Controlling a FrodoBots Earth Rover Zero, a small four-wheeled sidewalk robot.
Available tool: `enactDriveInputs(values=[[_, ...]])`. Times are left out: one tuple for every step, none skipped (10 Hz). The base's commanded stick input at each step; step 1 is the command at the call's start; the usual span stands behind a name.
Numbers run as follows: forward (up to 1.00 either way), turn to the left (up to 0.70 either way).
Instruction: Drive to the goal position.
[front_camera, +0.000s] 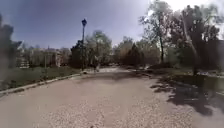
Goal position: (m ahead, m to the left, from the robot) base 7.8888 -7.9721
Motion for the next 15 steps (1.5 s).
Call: enactDriveInputs(values=[[0.70,0.00],[0.70,0.00],[0.70,0.00],[0.70,0.00],[0.70,0.00],[0.70,0.00],[0.70,0.00],[0.70,0.00],[0.70,0.00],[0.70,0.00],[0.70,0.00],[0.70,0.00],[0.70,0.00],[0.70,0.00],[0.70,0.00]])
